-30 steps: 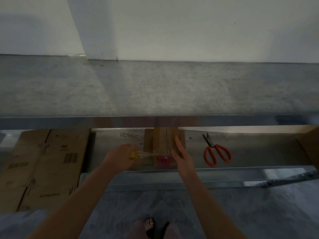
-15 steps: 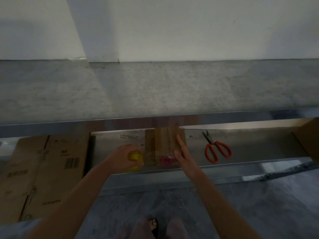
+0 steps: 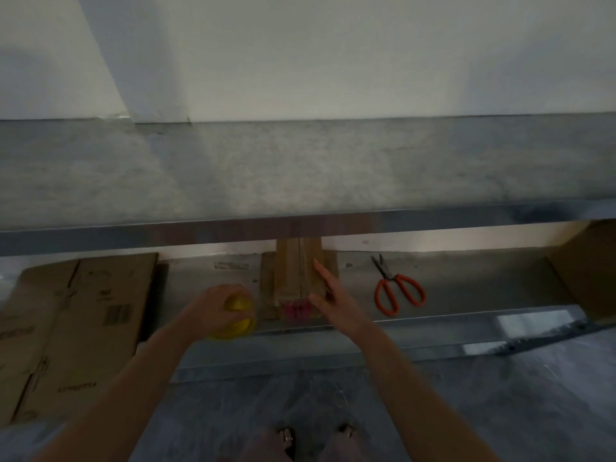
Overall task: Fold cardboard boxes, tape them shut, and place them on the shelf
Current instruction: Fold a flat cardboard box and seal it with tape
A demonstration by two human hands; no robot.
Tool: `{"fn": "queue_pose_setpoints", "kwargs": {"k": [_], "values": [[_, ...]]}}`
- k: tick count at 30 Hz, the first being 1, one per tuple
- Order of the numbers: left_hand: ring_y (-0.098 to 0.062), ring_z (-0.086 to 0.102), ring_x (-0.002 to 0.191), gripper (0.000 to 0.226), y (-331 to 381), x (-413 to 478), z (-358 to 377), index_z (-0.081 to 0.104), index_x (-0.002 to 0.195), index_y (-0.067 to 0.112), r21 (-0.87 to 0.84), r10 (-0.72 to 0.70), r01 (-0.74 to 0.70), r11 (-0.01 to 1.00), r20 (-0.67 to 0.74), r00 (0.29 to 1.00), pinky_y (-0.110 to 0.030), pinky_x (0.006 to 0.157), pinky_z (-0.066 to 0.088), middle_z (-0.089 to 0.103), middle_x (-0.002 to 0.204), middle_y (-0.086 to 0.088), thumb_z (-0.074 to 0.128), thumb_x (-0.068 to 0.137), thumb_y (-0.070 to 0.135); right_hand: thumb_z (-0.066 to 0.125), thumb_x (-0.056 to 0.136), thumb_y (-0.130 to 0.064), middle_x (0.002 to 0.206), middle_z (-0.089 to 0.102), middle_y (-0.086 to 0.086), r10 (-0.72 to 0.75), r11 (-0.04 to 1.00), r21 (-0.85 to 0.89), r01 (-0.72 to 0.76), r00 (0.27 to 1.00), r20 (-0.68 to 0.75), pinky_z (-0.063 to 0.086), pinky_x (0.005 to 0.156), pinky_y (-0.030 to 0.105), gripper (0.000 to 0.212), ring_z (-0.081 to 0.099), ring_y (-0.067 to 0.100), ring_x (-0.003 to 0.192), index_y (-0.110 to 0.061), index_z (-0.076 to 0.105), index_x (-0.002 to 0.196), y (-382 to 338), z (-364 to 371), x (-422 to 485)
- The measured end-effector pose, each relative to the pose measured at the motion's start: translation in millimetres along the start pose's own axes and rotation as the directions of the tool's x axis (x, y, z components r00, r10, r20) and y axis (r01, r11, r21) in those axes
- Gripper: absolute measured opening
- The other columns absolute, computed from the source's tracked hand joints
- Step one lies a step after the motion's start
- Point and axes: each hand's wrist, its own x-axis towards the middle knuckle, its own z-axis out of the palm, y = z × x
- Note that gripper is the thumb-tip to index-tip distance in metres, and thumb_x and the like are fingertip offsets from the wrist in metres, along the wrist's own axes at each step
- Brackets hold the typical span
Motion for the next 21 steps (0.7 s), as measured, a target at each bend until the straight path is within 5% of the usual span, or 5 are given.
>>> {"fn": "queue_pose_setpoints", "kwargs": {"k": [2, 5, 9, 16, 21], "values": [[-0.009, 0.056, 0.095, 0.031, 5.6, -2.4, 0.2, 0.055, 0.101, 0.041, -0.037, 0.026, -0.027, 0.999, -0.039, 0.999, -0.030, 0.083, 0.051, 0.057, 0.105, 0.016, 0.076, 0.078, 0.038, 0.054, 0.100, -0.029, 0.146, 0.027, -0.034, -0.033, 0.997, -0.074, 0.034, 0.999, 0.016, 0.030, 0.110, 0.013, 0.068, 0.032, -0.012, 0.135, -0.042, 0.015, 0.154, 4.5, -13.0, -10.3], [-0.009, 0.056, 0.099, 0.034, 8.1, -2.0, 0.4, 0.056, 0.104, 0.039, 0.077, 0.022, -0.018, 0.997, -0.051, 0.998, -0.026, 0.086, 0.046, 0.057, 0.107, 0.014, 0.076, 0.078, 0.036, 0.047, 0.101, -0.038, 0.153, 0.025, -0.022, -0.006, 0.975, -0.224, -0.012, 0.997, -0.077, 0.026, 0.115, 0.024, 0.055, 0.026, 0.001, 0.142, -0.040, 0.025, 0.152, 26.5, -53.4, -29.0], [-0.011, 0.053, 0.103, 0.040, 7.4, -2.5, 3.0, 0.060, 0.111, 0.033, 0.141, 0.013, -0.007, 0.990, -0.041, 0.999, -0.029, 0.093, 0.045, 0.052, 0.114, 0.009, 0.079, 0.076, 0.033, 0.034, 0.101, -0.042, 0.156, 0.035, 0.007, -0.121, 0.689, -0.713, -0.130, 0.949, -0.290, 0.020, 0.119, 0.043, 0.053, 0.023, 0.030, 0.148, -0.018, 0.040, 0.148, 76.4, -114.7, -35.9], [-0.012, 0.056, 0.103, 0.035, 7.3, -14.5, 2.8, 0.051, 0.102, 0.051, 0.110, -0.026, 0.029, 0.994, -0.027, 0.999, -0.037, 0.091, 0.050, 0.053, 0.114, 0.013, 0.074, 0.077, 0.046, 0.048, 0.096, -0.045, 0.140, 0.048, 0.006, -0.036, 0.542, -0.766, -0.346, 0.901, -0.432, 0.037, 0.107, 0.040, 0.052, 0.041, 0.026, 0.129, -0.018, 0.046, 0.141, 96.1, -138.3, -22.4], [-0.010, 0.053, 0.103, 0.047, 6.1, -22.1, -2.2, 0.055, 0.103, 0.049, 0.064, -0.010, 0.013, 0.998, -0.045, 0.999, -0.029, 0.088, 0.047, 0.045, 0.114, 0.020, 0.059, 0.062, 0.071, 0.041, 0.094, -0.060, 0.128, 0.055, 0.010, 0.110, 0.423, -0.754, -0.502, 0.855, -0.507, 0.045, 0.097, 0.042, 0.062, 0.053, 0.028, 0.117, -0.012, 0.045, 0.133, 79.0, -130.4, -14.4]]}}
